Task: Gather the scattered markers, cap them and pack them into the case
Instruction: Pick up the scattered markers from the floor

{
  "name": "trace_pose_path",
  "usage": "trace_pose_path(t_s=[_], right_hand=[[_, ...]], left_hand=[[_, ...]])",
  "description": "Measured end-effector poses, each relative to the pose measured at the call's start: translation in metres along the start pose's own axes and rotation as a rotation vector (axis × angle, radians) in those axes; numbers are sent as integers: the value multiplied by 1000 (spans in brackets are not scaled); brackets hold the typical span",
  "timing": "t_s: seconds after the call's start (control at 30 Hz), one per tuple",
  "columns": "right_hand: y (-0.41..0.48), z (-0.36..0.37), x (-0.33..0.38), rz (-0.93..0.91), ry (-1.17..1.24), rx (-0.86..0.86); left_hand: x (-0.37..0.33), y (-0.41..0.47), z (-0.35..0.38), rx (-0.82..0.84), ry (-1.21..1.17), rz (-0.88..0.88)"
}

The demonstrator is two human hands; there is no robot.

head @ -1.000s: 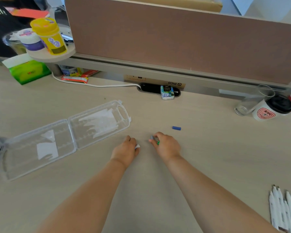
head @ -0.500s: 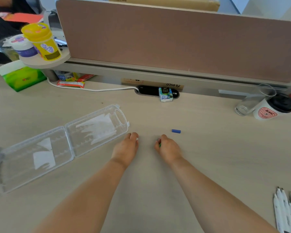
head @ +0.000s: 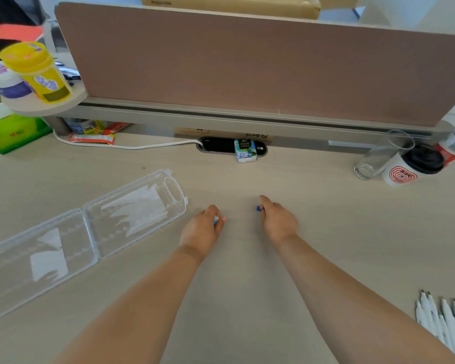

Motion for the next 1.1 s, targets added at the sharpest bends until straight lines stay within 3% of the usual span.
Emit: trace_pose_path(t_s=[0.17, 0.47, 0.73, 1.1], right_hand=[[-2, 7, 3, -1, -125, 81], [-37, 4, -15, -8, -83, 111], [-78, -1, -58, 69, 225, -16], [-103, -4, -74, 91, 319, -111]], left_hand=[[6, -1, 1, 14, 27, -31], [-6, -10, 19, 45, -16, -14], [-37, -21, 38, 20, 28, 7], [-31, 8, 46, 28, 323, -254]])
Point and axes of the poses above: each hand's wrist, its own y-axis towards the middle knuckle, its own z-axis out of the palm, x = y × z, the point moved 2 cm from there along y, towards the middle knuckle, and after that the axes turned 4 degrees about -x, right-handed, at the moved point
